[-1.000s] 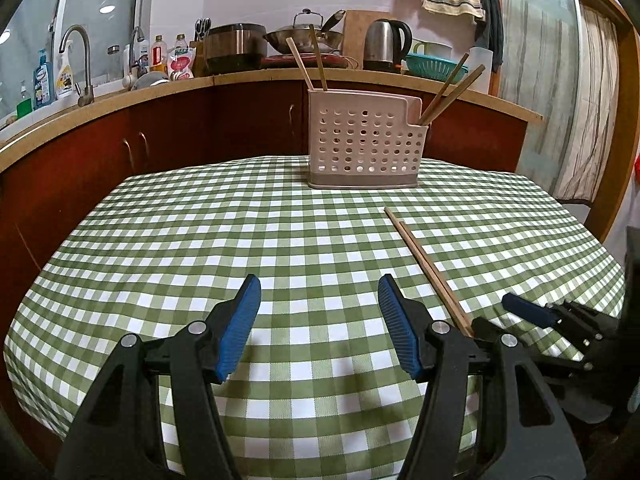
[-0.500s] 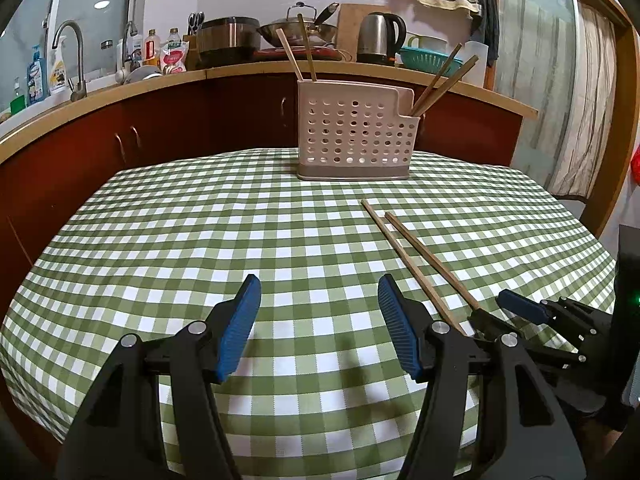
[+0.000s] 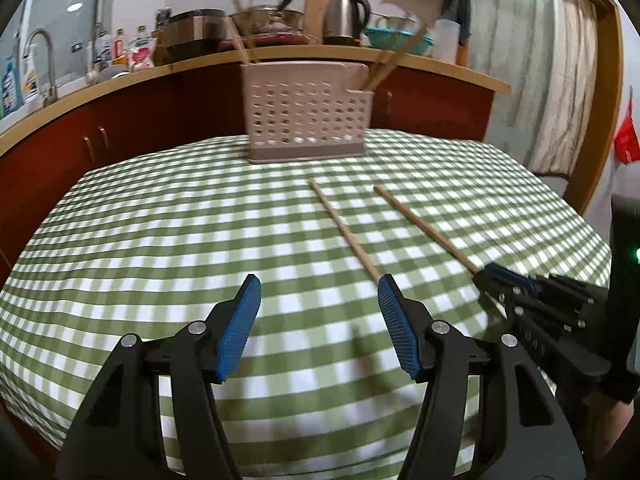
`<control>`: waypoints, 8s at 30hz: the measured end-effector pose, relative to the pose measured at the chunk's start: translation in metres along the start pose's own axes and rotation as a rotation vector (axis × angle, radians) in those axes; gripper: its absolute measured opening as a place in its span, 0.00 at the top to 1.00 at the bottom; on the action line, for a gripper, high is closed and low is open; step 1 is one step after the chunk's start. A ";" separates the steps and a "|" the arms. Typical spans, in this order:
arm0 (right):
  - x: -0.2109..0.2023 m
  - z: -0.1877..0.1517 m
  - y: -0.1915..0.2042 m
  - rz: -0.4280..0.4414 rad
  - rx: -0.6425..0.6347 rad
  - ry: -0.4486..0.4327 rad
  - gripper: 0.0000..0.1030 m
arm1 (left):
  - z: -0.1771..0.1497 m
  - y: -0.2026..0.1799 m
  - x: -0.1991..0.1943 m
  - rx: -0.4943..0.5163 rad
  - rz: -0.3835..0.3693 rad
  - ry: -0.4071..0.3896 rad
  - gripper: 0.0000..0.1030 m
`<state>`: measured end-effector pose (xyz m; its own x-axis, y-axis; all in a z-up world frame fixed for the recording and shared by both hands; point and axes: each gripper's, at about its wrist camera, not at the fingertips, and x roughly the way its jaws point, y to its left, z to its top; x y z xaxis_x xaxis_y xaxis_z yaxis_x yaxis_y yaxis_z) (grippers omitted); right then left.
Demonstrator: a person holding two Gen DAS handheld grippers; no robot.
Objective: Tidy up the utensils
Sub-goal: 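Close the right tool on one chopstick while the left tool closes on another, then lift both held chopsticks upright and carry them toward the caddy, then lower the chopsticks into the caddy and open both tools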
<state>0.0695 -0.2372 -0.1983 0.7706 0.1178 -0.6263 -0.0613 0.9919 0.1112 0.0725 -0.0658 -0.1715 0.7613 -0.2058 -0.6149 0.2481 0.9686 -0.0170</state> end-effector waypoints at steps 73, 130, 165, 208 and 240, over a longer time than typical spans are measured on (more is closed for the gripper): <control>-0.025 -0.021 -0.010 0.042 -0.025 -0.031 0.93 | -0.015 0.007 -0.005 0.026 -0.074 -0.013 0.94; -0.071 0.121 0.011 0.100 -0.067 -0.356 0.94 | 0.107 0.033 -0.053 0.020 -0.028 -0.298 0.94; -0.080 0.235 0.025 0.174 -0.096 -0.580 0.94 | 0.247 0.048 -0.078 0.049 -0.058 -0.538 0.94; 0.060 0.278 0.051 0.062 -0.173 -0.492 0.93 | 0.268 0.078 0.086 0.026 0.014 -0.352 0.94; 0.039 0.277 0.046 0.032 -0.150 -0.539 0.26 | 0.265 0.078 0.071 -0.003 0.048 -0.414 0.21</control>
<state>0.2724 -0.2004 -0.0041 0.9798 0.1461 -0.1369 -0.1491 0.9888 -0.0118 0.3044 -0.0413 -0.0074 0.9486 -0.1988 -0.2463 0.2054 0.9787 0.0015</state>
